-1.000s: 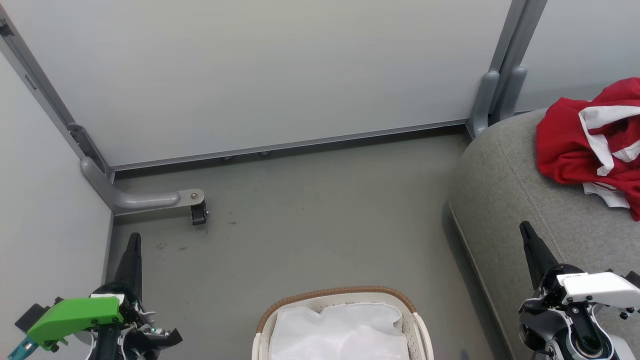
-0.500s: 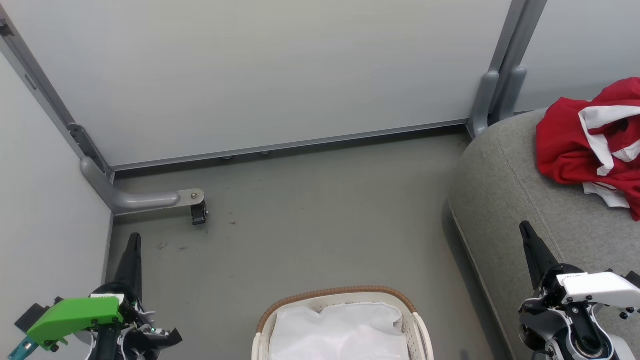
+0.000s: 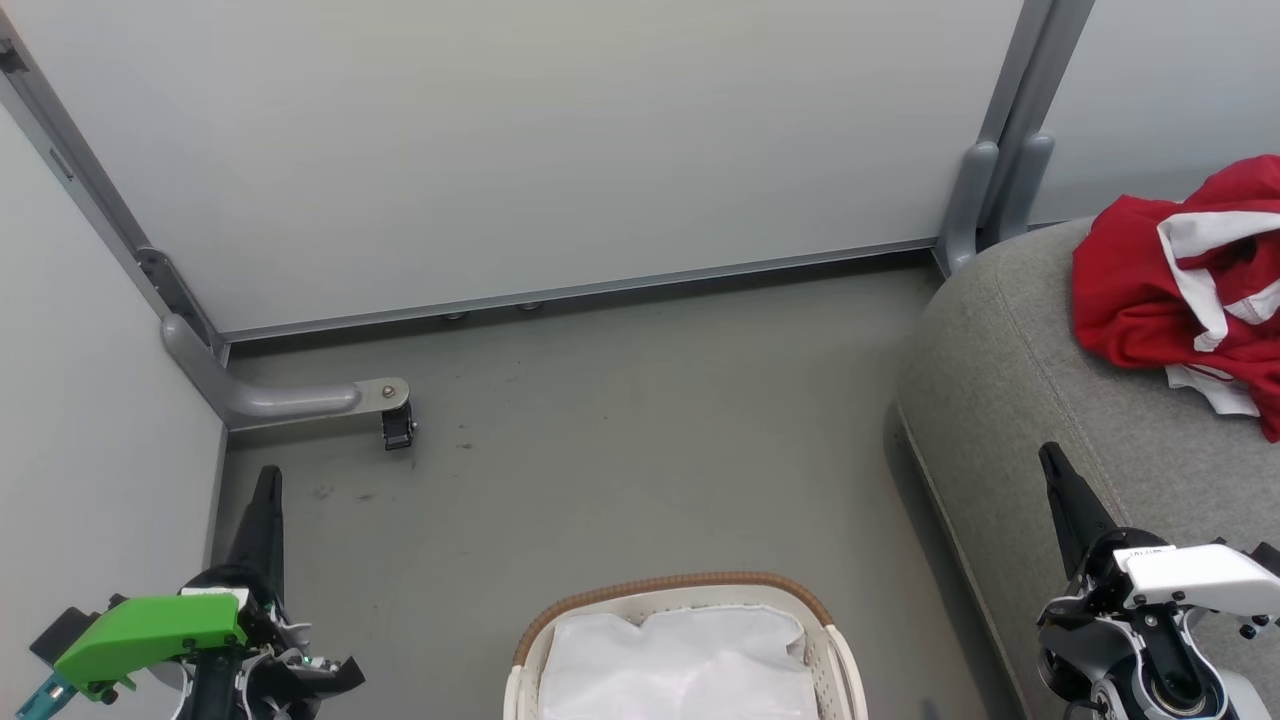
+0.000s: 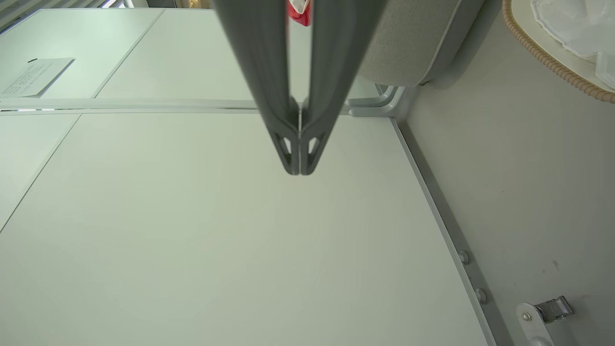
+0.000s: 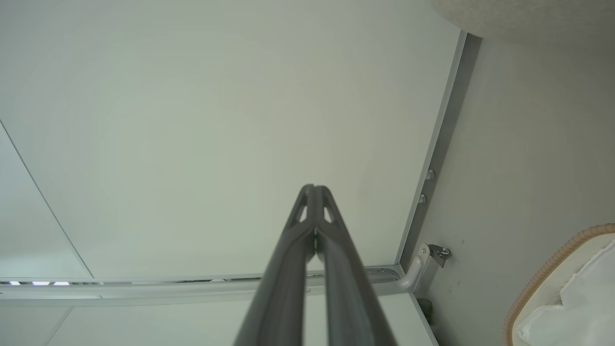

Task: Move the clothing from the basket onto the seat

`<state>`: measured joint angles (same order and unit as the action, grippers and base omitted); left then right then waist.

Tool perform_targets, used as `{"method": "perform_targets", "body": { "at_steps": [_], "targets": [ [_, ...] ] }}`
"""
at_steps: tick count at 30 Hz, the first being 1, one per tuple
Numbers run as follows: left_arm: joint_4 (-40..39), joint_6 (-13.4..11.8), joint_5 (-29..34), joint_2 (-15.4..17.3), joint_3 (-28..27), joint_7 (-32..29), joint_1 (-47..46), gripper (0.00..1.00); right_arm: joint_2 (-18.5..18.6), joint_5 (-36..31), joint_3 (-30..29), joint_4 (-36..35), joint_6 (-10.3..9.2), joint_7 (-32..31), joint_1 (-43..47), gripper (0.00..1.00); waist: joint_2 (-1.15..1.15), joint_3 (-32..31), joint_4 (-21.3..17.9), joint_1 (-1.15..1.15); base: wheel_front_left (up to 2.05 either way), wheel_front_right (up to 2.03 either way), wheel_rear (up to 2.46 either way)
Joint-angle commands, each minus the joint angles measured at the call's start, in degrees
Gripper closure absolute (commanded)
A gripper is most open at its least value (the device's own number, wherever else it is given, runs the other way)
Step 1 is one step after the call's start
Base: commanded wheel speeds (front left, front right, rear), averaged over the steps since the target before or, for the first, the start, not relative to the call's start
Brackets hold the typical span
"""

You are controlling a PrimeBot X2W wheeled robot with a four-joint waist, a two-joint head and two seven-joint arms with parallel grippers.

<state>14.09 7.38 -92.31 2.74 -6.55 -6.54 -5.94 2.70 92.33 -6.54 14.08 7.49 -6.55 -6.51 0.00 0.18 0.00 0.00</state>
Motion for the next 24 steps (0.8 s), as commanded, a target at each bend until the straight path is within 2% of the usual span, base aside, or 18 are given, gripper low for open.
{"method": "perform_targets", "body": {
  "at_steps": [1,24],
  "targets": [
    [-0.12,0.29,-0.2,0.25,-0.11,-0.17,-0.62,1.0,0.34,0.18,-0.1,-0.21,0.0,-0.17,0.6,1.0,0.0,0.0,0.0,0.0,0.0,0.0,0.0],
    [-0.12,0.29,-0.2,0.25,-0.1,-0.17,-0.62,1.0,0.34,0.19,-0.1,-0.2,0.0,-0.16,0.6,1.0,0.0,0.0,0.0,0.0,0.0,0.0,0.0]
  ]
}}
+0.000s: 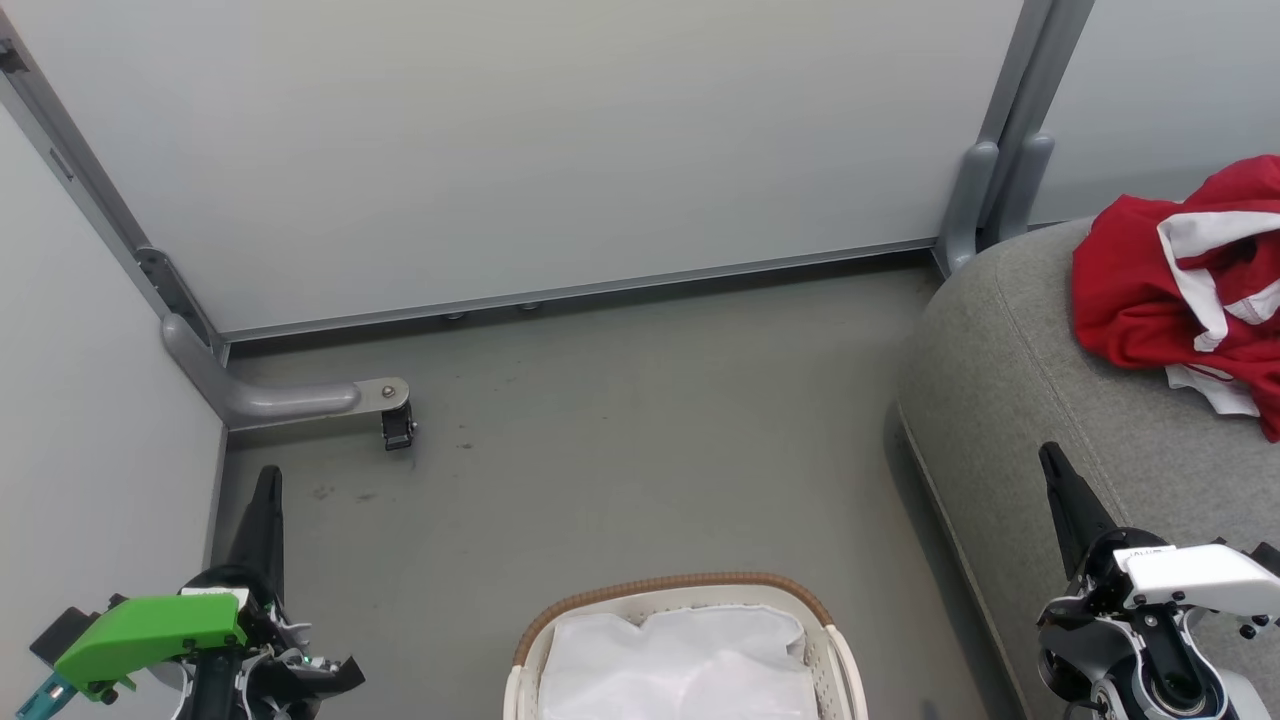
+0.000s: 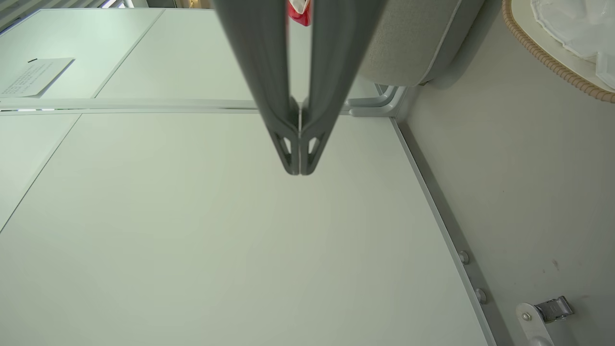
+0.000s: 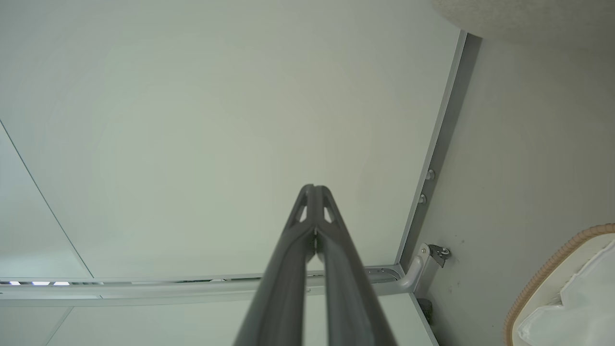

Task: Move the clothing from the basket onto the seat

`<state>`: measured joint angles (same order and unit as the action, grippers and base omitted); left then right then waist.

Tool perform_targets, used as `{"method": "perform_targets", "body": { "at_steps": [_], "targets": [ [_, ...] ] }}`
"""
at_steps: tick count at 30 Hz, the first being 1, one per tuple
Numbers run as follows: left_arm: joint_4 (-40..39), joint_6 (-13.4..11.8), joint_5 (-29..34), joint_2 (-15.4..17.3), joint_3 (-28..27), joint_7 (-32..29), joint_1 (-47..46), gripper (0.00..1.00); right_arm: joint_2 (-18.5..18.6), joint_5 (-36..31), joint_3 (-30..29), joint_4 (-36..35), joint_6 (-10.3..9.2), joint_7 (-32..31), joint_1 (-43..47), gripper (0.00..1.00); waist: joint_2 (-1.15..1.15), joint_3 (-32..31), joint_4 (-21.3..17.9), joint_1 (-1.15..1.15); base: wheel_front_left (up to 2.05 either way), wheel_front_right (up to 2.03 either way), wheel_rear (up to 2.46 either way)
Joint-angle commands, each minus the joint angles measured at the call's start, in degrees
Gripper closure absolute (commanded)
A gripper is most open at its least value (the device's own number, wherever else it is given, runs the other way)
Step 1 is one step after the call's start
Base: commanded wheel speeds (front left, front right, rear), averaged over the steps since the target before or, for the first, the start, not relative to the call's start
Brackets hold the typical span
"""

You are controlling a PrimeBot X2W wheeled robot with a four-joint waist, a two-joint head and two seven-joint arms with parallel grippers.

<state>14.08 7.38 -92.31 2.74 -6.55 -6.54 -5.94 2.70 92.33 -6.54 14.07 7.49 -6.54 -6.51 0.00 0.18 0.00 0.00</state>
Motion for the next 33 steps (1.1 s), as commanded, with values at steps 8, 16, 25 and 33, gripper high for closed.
{"method": "perform_targets", "body": {
  "at_steps": [8,16,25,33],
  "targets": [
    [-0.11,0.29,-0.2,0.25,-0.1,-0.17,-0.62,1.0,0.34,0.19,-0.1,-0.19,0.0,-0.18,0.6,1.0,0.0,0.0,0.0,0.0,0.0,0.0,0.0],
    [-0.11,0.29,-0.2,0.25,-0.1,-0.17,-0.62,1.0,0.34,0.19,-0.1,-0.19,0.0,-0.18,0.6,1.0,0.0,0.0,0.0,0.0,0.0,0.0,0.0],
    [-0.11,0.29,-0.21,0.25,-0.1,-0.17,-0.62,1.0,0.34,0.19,-0.1,-0.19,0.0,-0.17,0.6,1.0,0.0,0.0,0.0,0.0,0.0,0.0,0.0],
    [-0.1,0.29,-0.21,0.25,-0.1,-0.17,-0.62,1.0,0.34,0.19,-0.1,-0.19,0.0,-0.16,0.6,1.0,0.0,0.0,0.0,0.0,0.0,0.0,0.0]
  ]
}}
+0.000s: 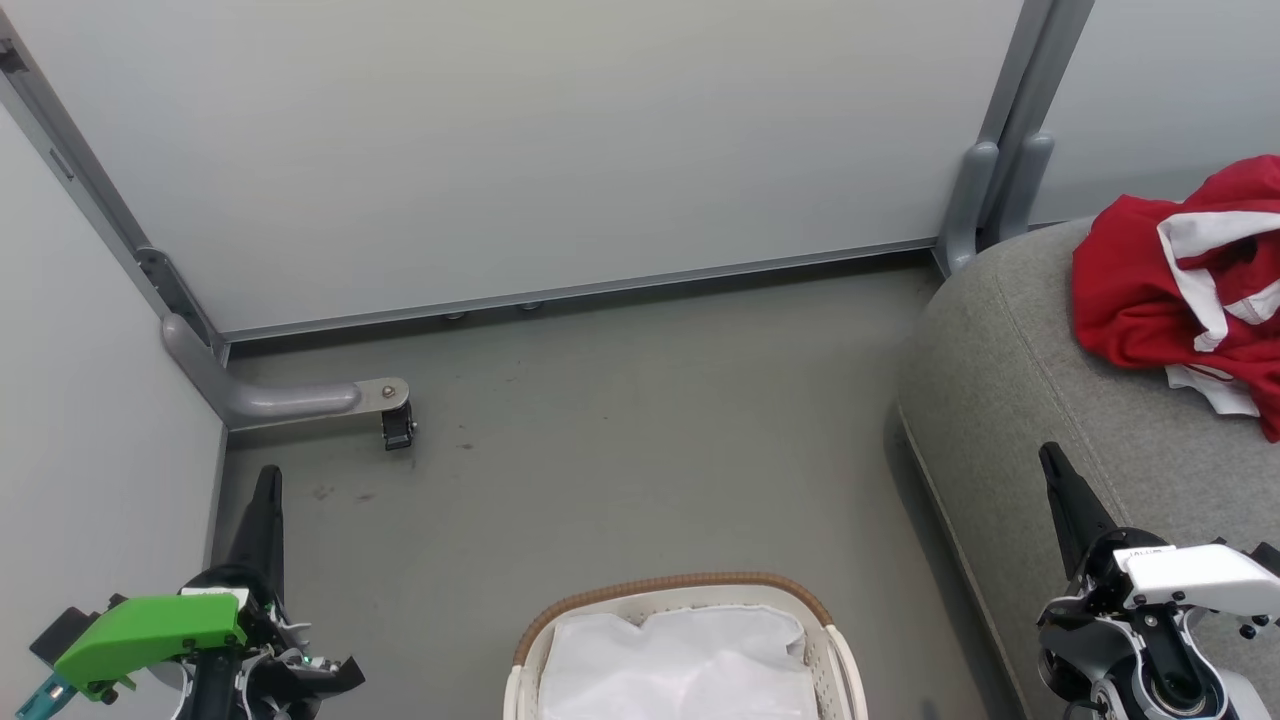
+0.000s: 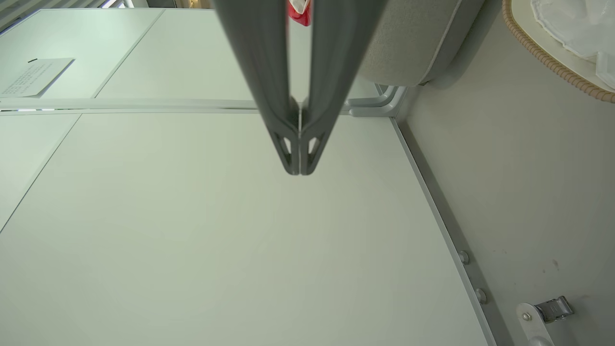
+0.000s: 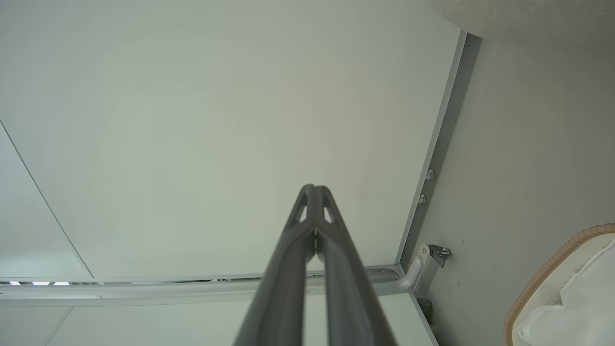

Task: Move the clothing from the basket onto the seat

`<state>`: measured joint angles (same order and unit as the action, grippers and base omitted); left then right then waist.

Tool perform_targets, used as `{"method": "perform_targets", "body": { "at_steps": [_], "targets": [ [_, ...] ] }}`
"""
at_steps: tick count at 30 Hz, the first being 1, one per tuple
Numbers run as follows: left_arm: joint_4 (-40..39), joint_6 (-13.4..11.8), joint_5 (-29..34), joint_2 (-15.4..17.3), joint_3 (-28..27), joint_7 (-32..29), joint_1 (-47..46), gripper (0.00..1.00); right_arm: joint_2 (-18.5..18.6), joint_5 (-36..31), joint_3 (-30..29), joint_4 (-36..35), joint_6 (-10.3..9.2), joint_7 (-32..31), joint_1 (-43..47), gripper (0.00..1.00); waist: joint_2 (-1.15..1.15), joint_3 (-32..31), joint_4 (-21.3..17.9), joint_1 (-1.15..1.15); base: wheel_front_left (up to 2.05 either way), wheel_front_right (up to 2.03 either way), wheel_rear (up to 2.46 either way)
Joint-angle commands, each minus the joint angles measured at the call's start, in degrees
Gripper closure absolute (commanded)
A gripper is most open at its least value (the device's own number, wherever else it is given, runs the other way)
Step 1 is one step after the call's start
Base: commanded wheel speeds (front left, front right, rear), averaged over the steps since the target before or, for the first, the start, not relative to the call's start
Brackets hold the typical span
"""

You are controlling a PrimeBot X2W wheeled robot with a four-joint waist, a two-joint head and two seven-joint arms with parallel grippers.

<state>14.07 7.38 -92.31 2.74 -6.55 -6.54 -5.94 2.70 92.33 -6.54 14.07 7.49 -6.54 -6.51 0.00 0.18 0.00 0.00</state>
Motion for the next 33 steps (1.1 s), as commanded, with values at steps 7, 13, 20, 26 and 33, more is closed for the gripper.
{"method": "perform_targets", "body": {
  "at_steps": [7,13,20,26,33],
  "targets": [
    [-0.09,0.29,-0.21,0.25,-0.1,-0.17,-0.62,1.0,0.34,0.19,-0.09,-0.19,0.0,-0.16,0.6,1.0,0.0,0.0,0.0,0.0,0.0,0.0,0.0],
    [-0.09,0.29,-0.21,0.25,-0.11,-0.17,-0.62,1.0,0.34,0.19,-0.09,-0.19,0.0,-0.17,0.6,1.0,0.0,0.0,0.0,0.0,0.0,0.0,0.0],
    [-0.09,0.29,-0.21,0.25,-0.11,-0.16,-0.62,1.0,0.34,0.19,-0.09,-0.19,0.0,-0.16,0.6,1.0,0.0,0.0,0.0,0.0,0.0,0.0,0.0],
    [-0.1,0.29,-0.21,0.25,-0.11,-0.16,-0.62,1.0,0.34,0.19,-0.09,-0.19,0.0,-0.16,0.6,1.0,0.0,0.0,0.0,0.0,0.0,0.0,0.0],
    [-0.1,0.29,-0.21,0.25,-0.11,-0.16,-0.62,1.0,0.34,0.19,-0.09,-0.19,0.0,-0.17,0.6,1.0,0.0,0.0,0.0,0.0,0.0,0.0,0.0]
  ]
}}
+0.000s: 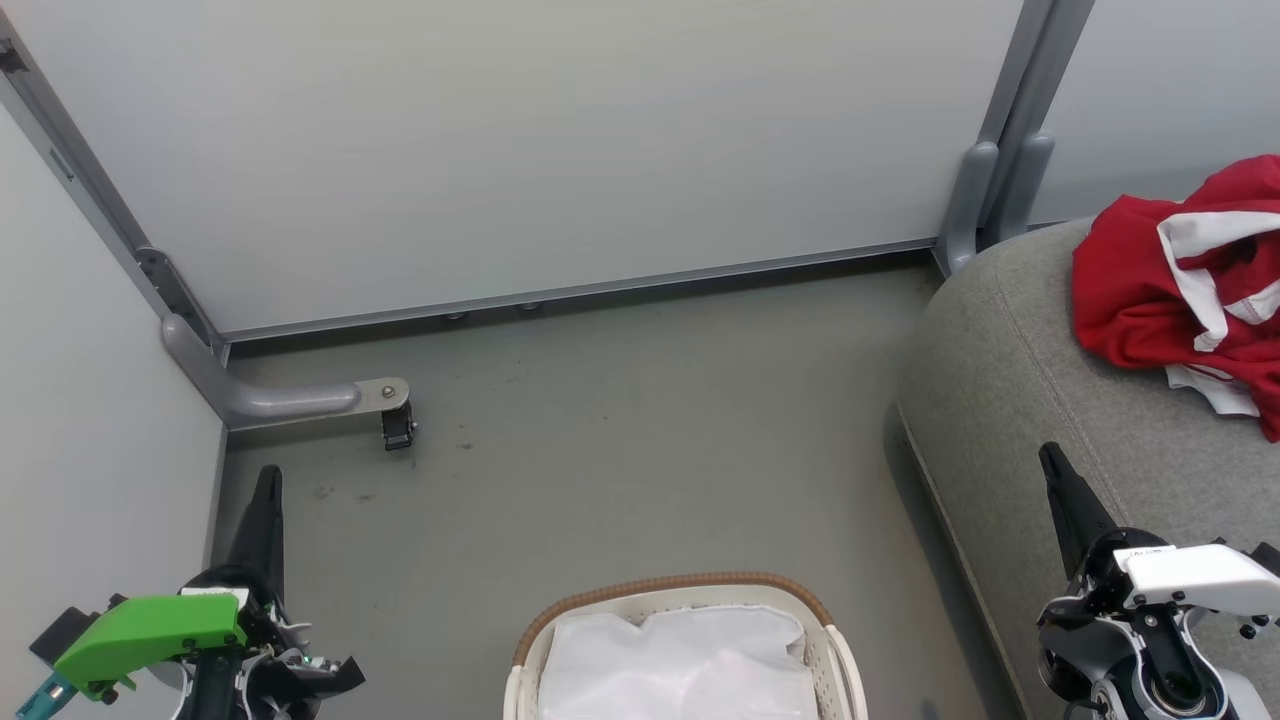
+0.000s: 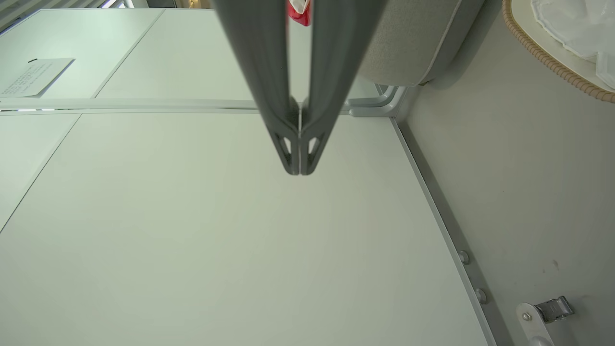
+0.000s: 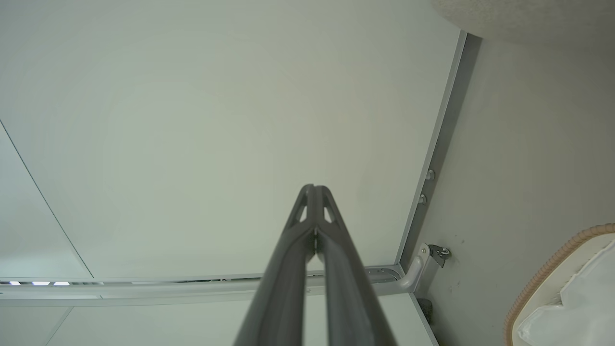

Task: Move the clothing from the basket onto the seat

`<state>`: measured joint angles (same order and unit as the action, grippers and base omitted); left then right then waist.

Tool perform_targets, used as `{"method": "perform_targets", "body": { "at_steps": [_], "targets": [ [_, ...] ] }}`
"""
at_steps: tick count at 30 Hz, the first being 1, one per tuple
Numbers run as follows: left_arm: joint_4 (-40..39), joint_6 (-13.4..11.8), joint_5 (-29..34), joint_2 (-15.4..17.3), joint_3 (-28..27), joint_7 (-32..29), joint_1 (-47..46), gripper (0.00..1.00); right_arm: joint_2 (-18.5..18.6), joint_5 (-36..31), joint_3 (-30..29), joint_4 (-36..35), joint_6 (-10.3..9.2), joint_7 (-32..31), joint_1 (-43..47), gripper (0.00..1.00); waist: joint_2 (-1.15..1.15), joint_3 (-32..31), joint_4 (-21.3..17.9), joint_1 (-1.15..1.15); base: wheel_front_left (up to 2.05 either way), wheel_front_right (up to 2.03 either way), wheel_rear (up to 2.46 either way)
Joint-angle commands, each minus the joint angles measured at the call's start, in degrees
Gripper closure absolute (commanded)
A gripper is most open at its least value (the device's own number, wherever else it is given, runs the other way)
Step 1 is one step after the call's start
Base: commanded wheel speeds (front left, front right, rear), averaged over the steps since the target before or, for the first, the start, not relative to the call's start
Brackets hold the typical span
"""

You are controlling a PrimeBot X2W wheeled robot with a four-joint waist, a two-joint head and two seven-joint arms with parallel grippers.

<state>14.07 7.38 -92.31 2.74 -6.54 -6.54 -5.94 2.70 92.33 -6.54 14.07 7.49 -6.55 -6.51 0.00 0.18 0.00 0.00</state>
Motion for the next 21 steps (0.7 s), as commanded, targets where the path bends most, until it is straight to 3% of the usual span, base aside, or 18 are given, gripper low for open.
{"method": "perform_targets", "body": {
  "at_steps": [1,21],
  "targets": [
    [-0.1,0.29,-0.21,0.25,-0.12,-0.16,-0.62,1.0,0.34,0.19,-0.09,-0.19,0.0,-0.16,0.6,1.0,0.0,0.0,0.0,0.0,0.0,0.0,0.0],
    [-0.1,0.3,-0.21,0.26,-0.11,-0.16,-0.62,1.0,0.34,0.19,-0.09,-0.19,0.0,-0.15,0.6,1.0,0.0,0.0,0.0,0.0,0.0,0.0,0.0]
  ]
}}
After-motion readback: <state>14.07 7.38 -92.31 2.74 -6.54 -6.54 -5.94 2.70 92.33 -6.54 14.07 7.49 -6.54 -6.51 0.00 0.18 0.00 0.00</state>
